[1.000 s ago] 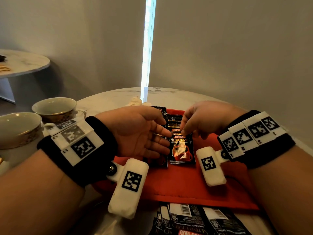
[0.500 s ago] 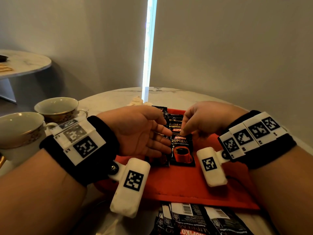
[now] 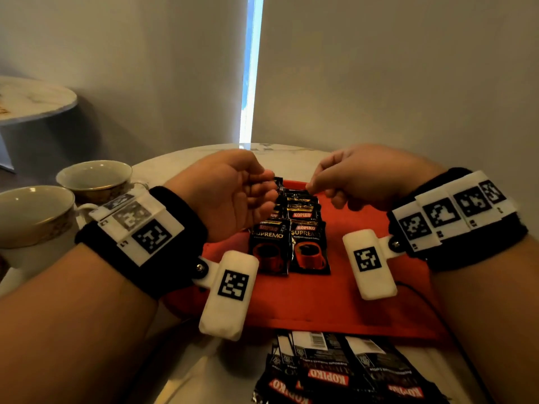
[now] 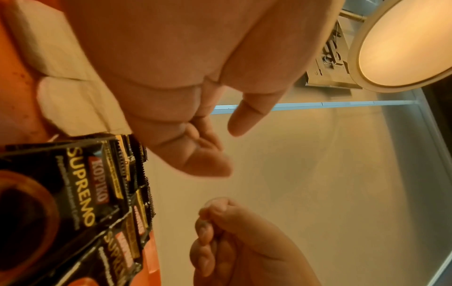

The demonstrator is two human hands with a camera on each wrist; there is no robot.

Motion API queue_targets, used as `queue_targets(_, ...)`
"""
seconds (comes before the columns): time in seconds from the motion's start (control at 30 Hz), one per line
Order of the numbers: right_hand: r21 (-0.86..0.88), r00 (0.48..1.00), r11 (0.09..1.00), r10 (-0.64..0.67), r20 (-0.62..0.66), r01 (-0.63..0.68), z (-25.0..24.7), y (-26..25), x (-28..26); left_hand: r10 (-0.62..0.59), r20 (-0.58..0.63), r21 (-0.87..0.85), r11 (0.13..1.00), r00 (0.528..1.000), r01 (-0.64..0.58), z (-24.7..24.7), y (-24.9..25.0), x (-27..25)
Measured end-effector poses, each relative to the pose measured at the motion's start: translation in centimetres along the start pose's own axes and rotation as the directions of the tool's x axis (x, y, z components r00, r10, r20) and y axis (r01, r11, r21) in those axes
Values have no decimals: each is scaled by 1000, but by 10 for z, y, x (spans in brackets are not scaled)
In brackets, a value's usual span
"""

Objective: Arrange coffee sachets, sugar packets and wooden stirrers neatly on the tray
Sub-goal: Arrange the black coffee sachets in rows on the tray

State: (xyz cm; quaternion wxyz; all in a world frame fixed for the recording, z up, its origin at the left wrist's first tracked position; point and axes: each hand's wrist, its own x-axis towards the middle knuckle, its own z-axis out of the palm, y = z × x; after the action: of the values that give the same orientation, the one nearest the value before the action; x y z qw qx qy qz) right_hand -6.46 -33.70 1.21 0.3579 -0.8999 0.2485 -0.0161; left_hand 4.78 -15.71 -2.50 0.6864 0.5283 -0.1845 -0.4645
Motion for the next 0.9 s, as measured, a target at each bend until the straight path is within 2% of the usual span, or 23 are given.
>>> queue_targets(0.07,31,1000,999,-9,-15,10,-4,-6,-4,46,-30,-77,996,998,-48,0,1,-2)
queue_targets(0.2,-67,1000,997,29,-1,-29,-8,-24,-7,87,-50,-162,982,995,-94,2,2,-5)
queue_targets(0.33,-164,999,985,53,10,-50,-12,-36,-20,100,-60,-183,977,993,-109,4,1,-8)
queue_targets(0.47,-185,996,981,73,49,-63,-17,-40,-43,94,-56,-200,974,994,-104,6,-3,-9)
queue_targets(0.57,-190,986,982,31,165,1,-12,-36,-71,102,-38,-203,973,994,-107,11,-7,-11)
queue_targets(0.67,-260,943,965,47,330,43,0,-23,-107,112,-34,-208,971,993,-117,15,-9,-11)
queue_targets(0.73,-317,914,947,83,397,51,8,-11,-131,111,-17,-212,971,994,-112,16,-11,-11)
queue_targets(0.9,-456,909,889,223,352,-41,16,23,-187,107,8,-226,969,994,-103,20,-14,-12)
